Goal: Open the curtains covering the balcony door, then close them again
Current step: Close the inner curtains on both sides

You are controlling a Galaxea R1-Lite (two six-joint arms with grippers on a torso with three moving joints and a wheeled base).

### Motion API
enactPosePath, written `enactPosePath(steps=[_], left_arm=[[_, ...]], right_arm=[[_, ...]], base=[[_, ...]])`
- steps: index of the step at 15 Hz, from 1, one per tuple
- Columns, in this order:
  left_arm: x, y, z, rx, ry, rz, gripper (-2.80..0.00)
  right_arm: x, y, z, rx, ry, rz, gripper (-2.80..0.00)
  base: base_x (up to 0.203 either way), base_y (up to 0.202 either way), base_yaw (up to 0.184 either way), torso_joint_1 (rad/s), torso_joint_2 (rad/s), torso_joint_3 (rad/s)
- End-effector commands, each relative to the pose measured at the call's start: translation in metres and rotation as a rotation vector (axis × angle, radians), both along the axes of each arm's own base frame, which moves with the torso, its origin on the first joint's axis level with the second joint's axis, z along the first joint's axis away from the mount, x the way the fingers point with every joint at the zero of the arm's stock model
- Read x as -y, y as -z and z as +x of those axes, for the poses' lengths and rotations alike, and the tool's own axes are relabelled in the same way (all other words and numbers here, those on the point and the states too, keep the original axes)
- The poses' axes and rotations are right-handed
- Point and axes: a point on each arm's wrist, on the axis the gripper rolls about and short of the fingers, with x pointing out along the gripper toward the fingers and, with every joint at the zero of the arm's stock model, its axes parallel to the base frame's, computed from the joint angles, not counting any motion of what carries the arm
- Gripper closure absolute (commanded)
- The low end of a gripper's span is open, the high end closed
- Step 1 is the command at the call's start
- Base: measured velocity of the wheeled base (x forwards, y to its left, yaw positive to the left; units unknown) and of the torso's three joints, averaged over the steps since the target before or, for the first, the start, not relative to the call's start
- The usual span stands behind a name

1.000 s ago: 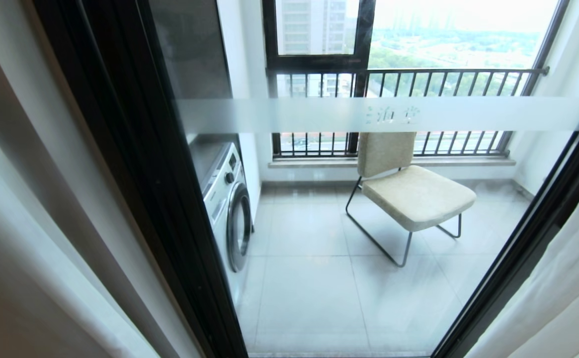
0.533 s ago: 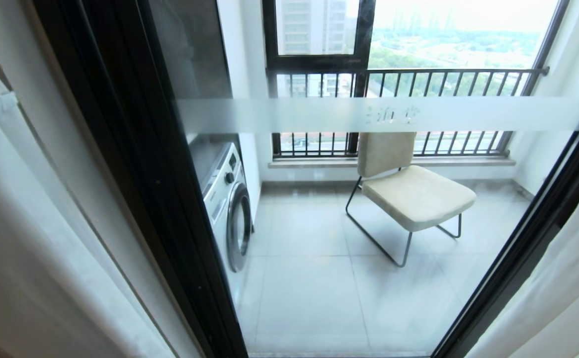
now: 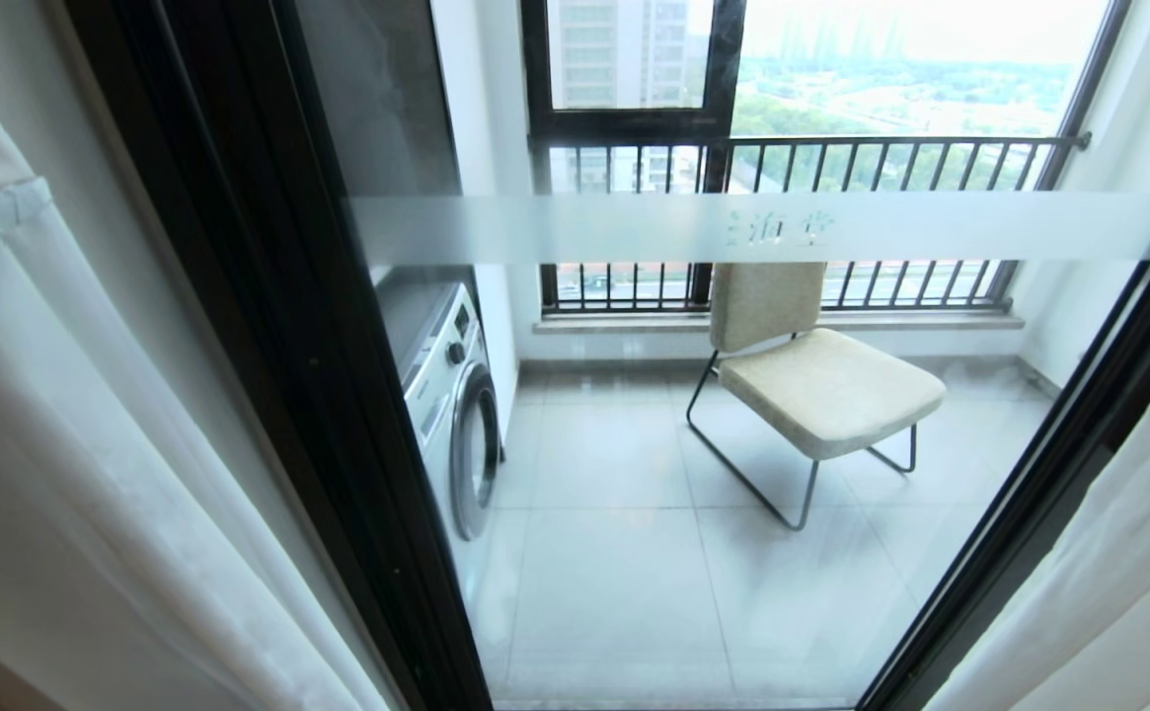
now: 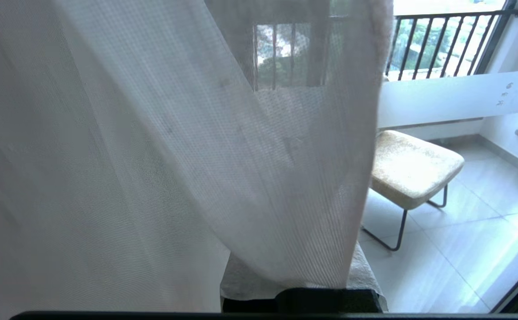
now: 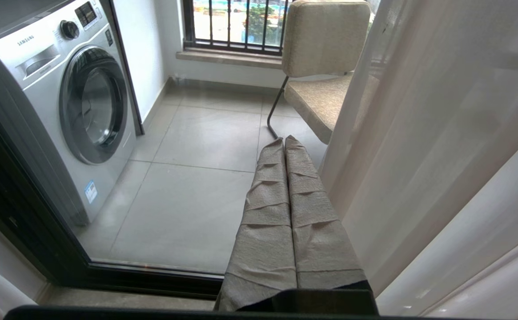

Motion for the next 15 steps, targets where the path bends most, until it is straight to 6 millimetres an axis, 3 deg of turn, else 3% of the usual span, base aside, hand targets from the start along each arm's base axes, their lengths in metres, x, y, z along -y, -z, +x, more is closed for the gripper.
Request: enactPosePath(steps=[1,15], left_arm=[[0.0003,-0.0005,-0.0031,0.009,0.002,0.000,0.00],[0.0010,0.0030,-0.0047,0.002,0.007,0.001,0.00]], right_arm=[[0.0000,0.0000,0.0000,0.001,0.000,-0.001,0.00],[0.0000,0.0000,0.0000,0.001,0.000,-0.001,0.00]], base=[[0.000,0.000,0.000,0.000,0.00,0.000],[0.000,0.000,0.000,0.000,0.00,0.000]])
